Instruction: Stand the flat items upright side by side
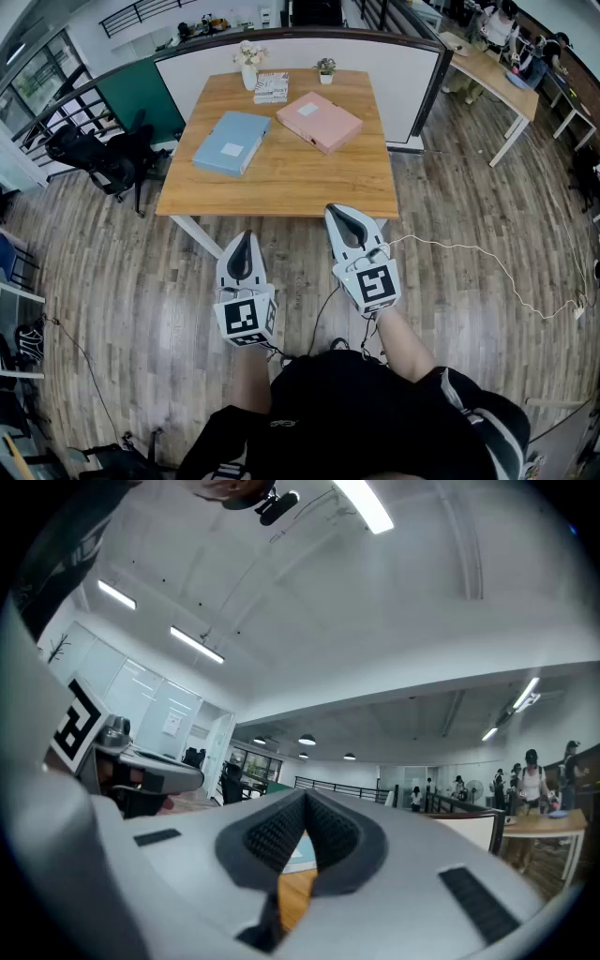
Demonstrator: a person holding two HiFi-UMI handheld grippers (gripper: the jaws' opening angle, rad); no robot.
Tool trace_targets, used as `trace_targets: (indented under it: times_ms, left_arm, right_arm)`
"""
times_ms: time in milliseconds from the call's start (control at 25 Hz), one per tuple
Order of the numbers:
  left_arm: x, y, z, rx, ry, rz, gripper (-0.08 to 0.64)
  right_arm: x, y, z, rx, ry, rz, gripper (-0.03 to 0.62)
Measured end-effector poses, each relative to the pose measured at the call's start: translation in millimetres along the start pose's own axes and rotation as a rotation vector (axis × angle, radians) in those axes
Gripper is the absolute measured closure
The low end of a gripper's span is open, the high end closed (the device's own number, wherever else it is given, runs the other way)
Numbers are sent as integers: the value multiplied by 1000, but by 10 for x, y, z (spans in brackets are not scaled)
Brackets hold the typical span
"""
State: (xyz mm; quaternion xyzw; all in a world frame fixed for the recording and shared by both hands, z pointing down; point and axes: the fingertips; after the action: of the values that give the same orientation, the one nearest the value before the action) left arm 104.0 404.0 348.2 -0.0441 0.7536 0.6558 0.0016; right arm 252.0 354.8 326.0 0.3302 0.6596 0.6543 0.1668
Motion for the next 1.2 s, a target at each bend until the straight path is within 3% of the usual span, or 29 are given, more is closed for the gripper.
trace_targets:
  times_ms: [320, 520, 720, 960, 1200]
  left_arm:
    - [-300, 336, -92, 88, 75, 8, 559]
    - [-439, 549, -89, 148, 36, 20, 557]
    - [-602, 822, -107, 221, 19, 16, 499]
    - [-368, 1054, -186, 285, -5, 62, 472]
    - [191, 1254, -399, 308, 3, 111, 445]
  right_arm:
    - [150, 249, 10, 15, -47, -31, 588]
    - [107, 424, 122, 27, -84, -93, 586]
    - [32, 805, 172, 80, -98, -71, 542]
    - [104, 1114, -33, 129, -160, -149, 468]
    - [298, 1165, -523, 197, -173, -109, 453]
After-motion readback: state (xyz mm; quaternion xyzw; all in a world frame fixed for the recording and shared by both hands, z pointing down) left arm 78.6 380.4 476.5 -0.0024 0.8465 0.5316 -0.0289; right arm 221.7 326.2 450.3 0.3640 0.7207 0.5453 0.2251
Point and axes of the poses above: the fingertips, and each gripper's own axes: z backward along the fingers, x to its left, y out of its underside, and after that the axes turned 13 degrees about x, right-handed
